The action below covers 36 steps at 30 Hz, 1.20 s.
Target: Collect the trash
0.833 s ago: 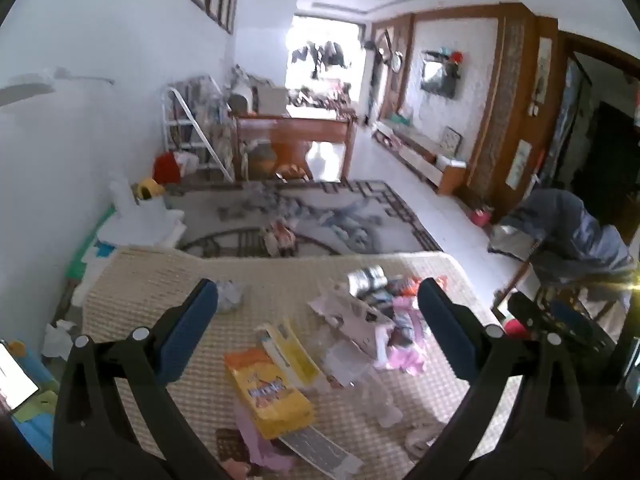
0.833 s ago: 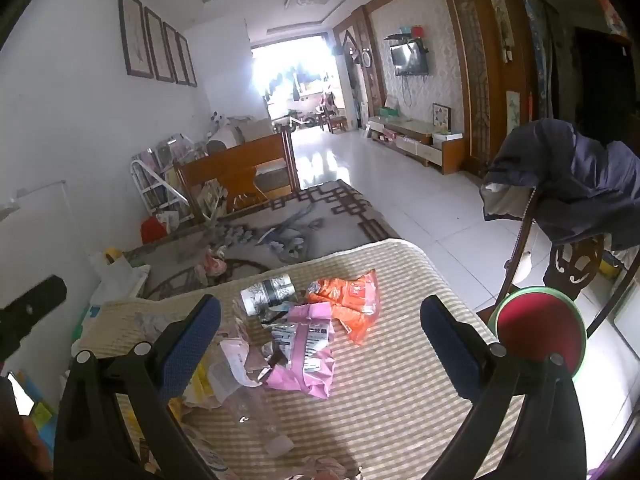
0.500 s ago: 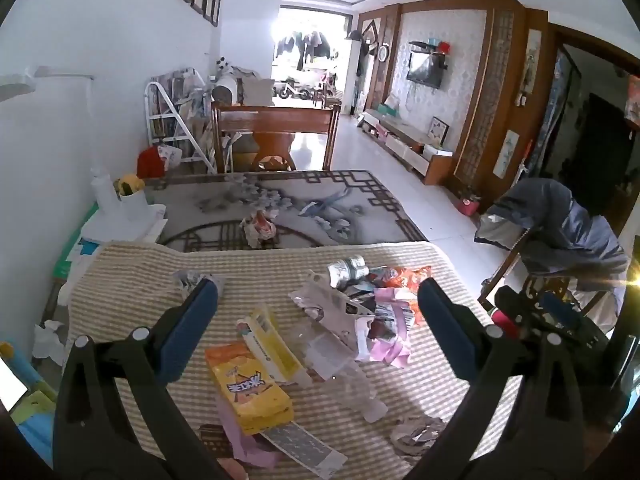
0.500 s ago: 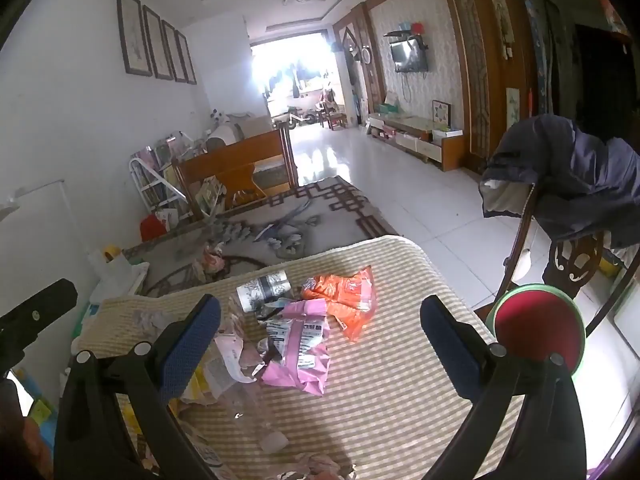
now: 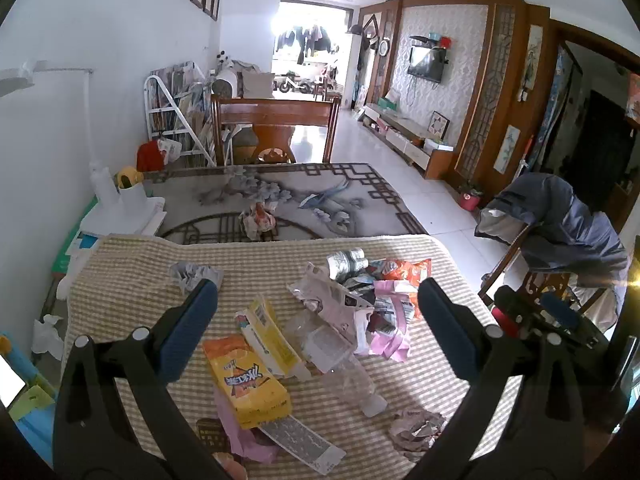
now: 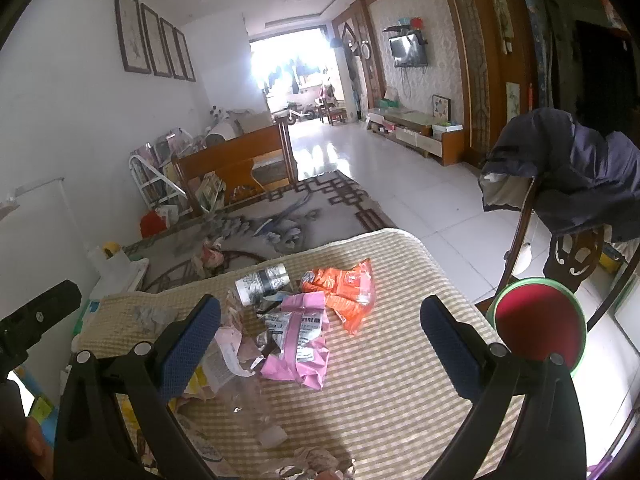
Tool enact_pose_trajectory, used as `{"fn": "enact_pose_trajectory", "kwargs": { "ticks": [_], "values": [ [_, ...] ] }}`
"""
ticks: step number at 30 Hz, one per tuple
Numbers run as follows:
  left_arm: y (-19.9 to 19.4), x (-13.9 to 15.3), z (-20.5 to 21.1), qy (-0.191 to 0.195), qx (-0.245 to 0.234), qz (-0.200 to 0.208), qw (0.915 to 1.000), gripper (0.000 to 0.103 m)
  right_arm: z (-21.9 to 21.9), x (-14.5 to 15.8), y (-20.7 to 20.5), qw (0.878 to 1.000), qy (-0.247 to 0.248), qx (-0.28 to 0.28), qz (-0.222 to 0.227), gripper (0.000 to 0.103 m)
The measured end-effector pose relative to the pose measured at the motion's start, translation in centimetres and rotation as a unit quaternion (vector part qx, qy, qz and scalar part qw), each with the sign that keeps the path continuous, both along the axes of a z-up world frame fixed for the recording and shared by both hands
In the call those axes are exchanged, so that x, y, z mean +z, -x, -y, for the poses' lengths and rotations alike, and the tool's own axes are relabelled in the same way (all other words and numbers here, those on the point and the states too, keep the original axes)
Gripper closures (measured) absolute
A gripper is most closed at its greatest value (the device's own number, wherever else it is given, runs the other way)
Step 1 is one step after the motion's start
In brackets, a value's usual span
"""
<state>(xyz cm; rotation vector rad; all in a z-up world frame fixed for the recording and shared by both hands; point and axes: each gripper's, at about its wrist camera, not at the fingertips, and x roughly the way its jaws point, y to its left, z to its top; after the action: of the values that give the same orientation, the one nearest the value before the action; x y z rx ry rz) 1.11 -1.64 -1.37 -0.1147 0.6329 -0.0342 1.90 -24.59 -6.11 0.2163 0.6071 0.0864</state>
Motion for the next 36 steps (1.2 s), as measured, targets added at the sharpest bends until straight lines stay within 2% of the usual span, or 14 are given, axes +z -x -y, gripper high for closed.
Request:
{"fn": "enact_pose_trajectory", "kwargs": {
  "ticks": [36],
  "values": [
    [-0.1,-0.75,0.74,-0.003,-0.002,-0.013,0.9999,0.005,0.38,-0.55,0.36,1.0,-0.001,-0.004,-0.01,0.007]
  ]
}}
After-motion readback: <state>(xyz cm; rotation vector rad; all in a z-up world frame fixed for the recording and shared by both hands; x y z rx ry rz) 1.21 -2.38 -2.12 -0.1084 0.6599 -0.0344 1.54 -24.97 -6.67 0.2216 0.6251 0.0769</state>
